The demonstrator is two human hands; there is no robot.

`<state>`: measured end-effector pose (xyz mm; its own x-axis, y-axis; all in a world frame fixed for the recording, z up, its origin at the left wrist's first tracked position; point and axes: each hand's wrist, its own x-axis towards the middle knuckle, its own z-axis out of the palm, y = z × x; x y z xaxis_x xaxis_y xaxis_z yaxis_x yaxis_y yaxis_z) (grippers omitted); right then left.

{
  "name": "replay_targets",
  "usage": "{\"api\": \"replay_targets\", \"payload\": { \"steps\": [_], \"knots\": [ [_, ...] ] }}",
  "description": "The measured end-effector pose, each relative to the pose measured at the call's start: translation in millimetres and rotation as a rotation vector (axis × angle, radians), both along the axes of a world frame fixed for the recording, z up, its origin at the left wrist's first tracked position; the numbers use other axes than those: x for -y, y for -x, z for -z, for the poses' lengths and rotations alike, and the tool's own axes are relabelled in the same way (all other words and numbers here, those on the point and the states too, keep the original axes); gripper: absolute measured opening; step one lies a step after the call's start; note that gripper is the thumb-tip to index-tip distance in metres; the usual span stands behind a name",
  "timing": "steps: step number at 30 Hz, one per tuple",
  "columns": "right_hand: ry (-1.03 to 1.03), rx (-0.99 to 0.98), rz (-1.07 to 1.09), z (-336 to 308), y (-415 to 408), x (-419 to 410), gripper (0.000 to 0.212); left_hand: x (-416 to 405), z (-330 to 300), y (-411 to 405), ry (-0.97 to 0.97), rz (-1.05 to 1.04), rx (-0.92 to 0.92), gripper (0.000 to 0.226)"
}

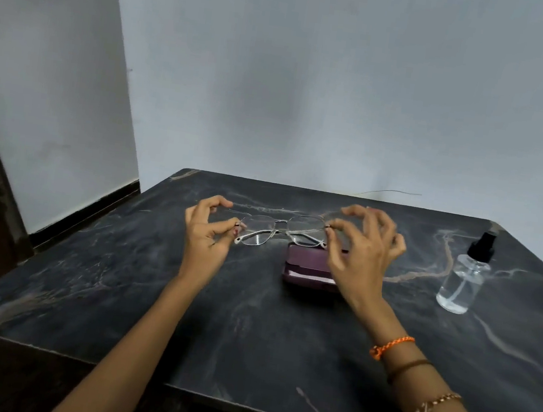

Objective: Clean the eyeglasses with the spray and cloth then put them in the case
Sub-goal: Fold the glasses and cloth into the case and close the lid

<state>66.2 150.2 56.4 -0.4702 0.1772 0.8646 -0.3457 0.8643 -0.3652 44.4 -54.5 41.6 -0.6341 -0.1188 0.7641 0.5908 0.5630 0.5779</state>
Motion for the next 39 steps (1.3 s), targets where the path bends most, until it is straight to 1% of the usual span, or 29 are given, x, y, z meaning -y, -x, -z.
{"api": "replay_targets", "payload": {
  "steps": [2,4,5,8,11,18,23,27,33,36,39],
  "knots": [
    [0.106,0.069,-0.036,-2,-1,-20,0.003,-18,-4,4,0.016,0.052,0.010,0.012],
    [0.225,0.159,-0.087,0,-1,-40,0.003,-34,-2,6,0.001,0.104,0.044,0.013],
    [0.253,0.198,-0.103,2,0,-50,0.004,-42,2,7,-0.015,0.127,0.068,0.013],
    [0.259,0.273,-0.114,11,-1,-72,0.004,-58,16,8,-0.037,0.169,0.169,0.014],
    [0.285,0.352,-0.103,20,1,-83,0.004,-66,23,14,-0.044,0.171,0.214,0.010],
    [0.151,0.492,-0.111,26,8,-88,0.008,-60,33,23,0.023,0.130,0.337,0.009],
    [0.124,0.572,-0.109,30,9,-96,0.008,-61,36,24,0.092,0.140,0.388,0.012],
    [0.044,0.644,-0.135,31,7,-103,0.006,-60,38,24,0.142,0.179,0.381,0.013],
    [-0.101,0.667,-0.158,29,2,-109,0.007,-57,38,21,0.289,0.188,0.318,0.012],
    [-0.123,0.675,-0.168,28,1,-108,0.008,-55,37,18,0.315,0.209,0.342,0.014],
    [-0.147,0.678,-0.178,28,0,-108,0.009,-54,36,15,0.316,0.214,0.306,0.021]
  ]
}}
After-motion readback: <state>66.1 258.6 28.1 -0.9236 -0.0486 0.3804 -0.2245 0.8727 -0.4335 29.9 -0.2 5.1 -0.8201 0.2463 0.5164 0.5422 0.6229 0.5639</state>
